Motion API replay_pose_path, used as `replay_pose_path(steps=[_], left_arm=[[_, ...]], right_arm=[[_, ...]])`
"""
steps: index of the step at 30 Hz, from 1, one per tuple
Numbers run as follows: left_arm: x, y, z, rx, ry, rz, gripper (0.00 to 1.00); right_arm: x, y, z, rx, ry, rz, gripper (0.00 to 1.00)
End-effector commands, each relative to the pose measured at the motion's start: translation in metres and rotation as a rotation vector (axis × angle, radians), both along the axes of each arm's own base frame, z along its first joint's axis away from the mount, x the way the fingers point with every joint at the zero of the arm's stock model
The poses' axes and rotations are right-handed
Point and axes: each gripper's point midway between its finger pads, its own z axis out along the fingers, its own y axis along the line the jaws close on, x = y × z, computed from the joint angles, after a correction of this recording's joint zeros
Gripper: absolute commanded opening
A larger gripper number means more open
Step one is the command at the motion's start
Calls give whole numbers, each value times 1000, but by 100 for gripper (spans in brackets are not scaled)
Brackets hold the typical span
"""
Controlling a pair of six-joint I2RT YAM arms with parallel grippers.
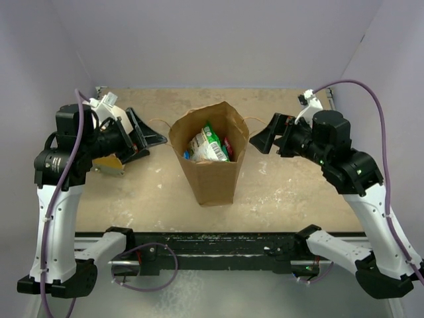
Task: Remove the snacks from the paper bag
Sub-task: Move the paper bag to the center of the board, then adjust the paper bag at the center of the board.
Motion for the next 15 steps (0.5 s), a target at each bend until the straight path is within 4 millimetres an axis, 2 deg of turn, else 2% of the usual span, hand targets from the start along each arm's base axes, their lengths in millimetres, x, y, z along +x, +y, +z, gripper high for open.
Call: replay_pose_path(steps=[1, 4, 8, 11, 15], left_arm=[[16, 2, 6, -20, -9, 64, 99], [20, 11, -8, -3, 24, 140, 99], [26, 13, -11, -36, 12, 197, 90], [28, 15, -4, -31, -23, 200, 85], [29, 23, -17, 37, 6, 216, 88]], right_arm=[[-14, -3, 20, 29, -65, 32, 99], [-4, -8, 32, 60, -141, -24, 100], [20, -9, 42, 35, -169, -84, 99], [33, -2, 41, 34, -155, -88, 100], [41, 7, 38, 3, -173, -35, 100]])
